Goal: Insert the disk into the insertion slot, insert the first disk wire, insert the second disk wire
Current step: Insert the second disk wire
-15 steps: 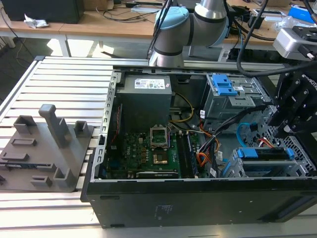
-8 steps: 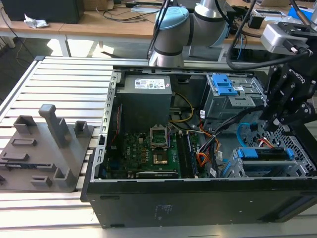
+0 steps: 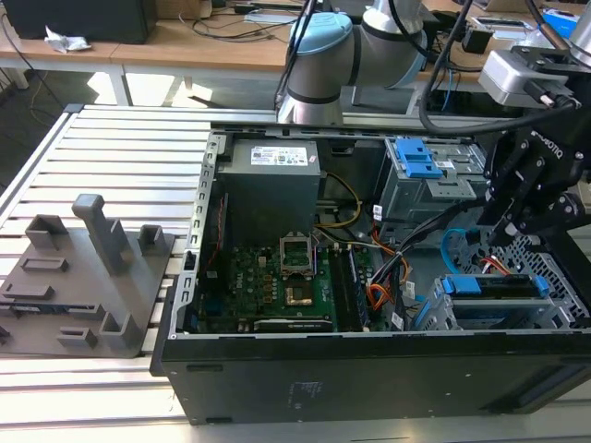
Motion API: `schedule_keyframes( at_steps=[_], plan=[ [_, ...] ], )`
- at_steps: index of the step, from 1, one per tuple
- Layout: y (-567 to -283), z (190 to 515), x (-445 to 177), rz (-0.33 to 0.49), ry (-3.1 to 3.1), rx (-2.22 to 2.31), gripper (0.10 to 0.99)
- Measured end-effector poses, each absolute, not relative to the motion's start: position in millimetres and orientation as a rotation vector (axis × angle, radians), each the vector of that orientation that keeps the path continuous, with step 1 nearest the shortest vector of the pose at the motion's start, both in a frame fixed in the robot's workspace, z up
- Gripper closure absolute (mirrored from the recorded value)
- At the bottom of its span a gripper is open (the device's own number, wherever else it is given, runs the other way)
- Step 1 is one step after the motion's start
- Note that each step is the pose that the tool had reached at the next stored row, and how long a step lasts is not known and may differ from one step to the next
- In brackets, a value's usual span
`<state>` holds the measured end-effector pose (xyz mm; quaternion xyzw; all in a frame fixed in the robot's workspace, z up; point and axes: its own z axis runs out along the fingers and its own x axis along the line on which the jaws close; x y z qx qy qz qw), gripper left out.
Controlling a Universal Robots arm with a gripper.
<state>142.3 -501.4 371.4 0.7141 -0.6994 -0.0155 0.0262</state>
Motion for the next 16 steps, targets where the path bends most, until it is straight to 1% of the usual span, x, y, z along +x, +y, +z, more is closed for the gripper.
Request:
schedule_keyframes(
  at_steps=[8, 11, 13, 16],
  plan=[
    [-500, 366, 128, -0.046, -2.118, 2.247, 0.725],
    [-497, 362, 127, -0.039, -2.091, 2.267, 0.725],
    [-497, 362, 127, -0.018, -2.074, 2.262, 0.725],
    [-497, 362, 127, -0.016, -2.073, 2.261, 0.725]
  ],
)
